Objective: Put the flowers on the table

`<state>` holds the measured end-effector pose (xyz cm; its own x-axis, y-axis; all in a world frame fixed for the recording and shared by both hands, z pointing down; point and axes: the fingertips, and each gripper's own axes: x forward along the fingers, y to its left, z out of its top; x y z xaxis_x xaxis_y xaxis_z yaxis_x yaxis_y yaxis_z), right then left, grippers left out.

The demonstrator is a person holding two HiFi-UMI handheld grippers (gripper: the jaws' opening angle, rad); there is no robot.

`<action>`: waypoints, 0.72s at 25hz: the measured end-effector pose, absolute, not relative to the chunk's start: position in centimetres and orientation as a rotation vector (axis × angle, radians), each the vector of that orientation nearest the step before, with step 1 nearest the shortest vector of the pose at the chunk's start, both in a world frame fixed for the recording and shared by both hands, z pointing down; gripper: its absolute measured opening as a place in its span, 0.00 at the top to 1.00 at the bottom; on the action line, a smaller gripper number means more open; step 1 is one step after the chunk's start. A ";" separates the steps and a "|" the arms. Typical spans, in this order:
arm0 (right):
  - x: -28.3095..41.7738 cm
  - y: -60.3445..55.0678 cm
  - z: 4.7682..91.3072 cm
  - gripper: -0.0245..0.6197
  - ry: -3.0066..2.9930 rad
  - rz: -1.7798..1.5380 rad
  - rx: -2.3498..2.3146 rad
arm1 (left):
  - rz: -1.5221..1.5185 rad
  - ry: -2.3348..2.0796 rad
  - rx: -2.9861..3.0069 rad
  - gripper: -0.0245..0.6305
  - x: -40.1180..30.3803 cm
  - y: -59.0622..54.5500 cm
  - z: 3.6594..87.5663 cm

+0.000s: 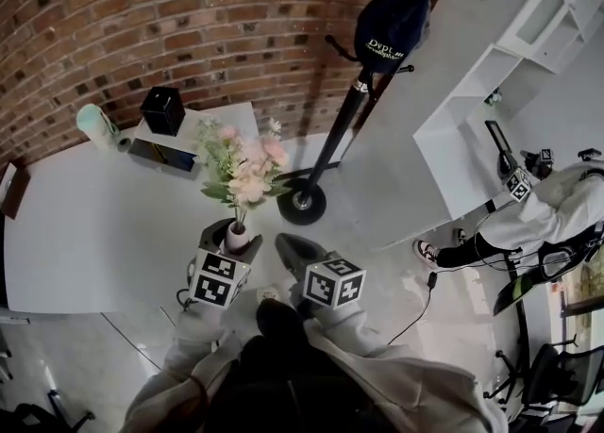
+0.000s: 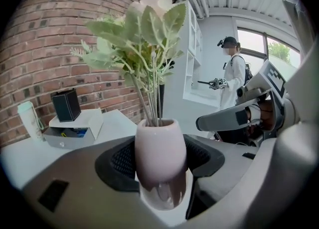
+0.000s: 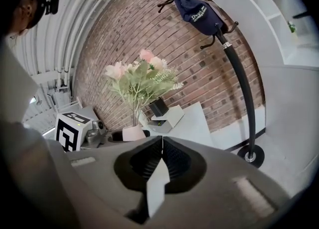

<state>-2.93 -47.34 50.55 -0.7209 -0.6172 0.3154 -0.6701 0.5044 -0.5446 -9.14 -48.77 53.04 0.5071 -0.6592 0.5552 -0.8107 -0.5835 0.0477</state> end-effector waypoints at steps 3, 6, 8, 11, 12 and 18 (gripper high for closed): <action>-2.7 -49.7 50.8 0.96 -2.648 1.017 1.135 | 0.724 -1.246 2.439 0.56 -9.2 -51.2 53.7; -2.8 -51.8 51.1 0.96 -2.642 1.016 1.116 | 0.723 -1.237 2.416 0.56 -9.0 -53.3 53.8; -2.8 -53.1 51.3 0.96 -2.636 1.013 1.106 | 0.714 -1.239 2.407 0.56 -9.0 -54.8 54.1; -2.8 -55.0 51.8 0.96 -2.625 1.018 1.095 | 0.707 -1.265 2.401 0.56 -9.4 -57.1 54.6; -2.8 -55.7 51.9 0.96 -2.623 1.018 1.092 | 0.705 -1.279 2.400 0.56 -9.5 -58.0 54.7; -2.7 -58.7 52.9 0.96 -2.607 1.029 1.071 | 0.650 -1.367 2.423 0.56 -10.3 -62.8 55.0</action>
<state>-2.70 -58.74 52.89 -0.7362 -0.5691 0.3663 -0.6659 0.5122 -0.5424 -10.31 -62.82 55.00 0.4499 -0.7314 0.5125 -0.8592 -0.5111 0.0248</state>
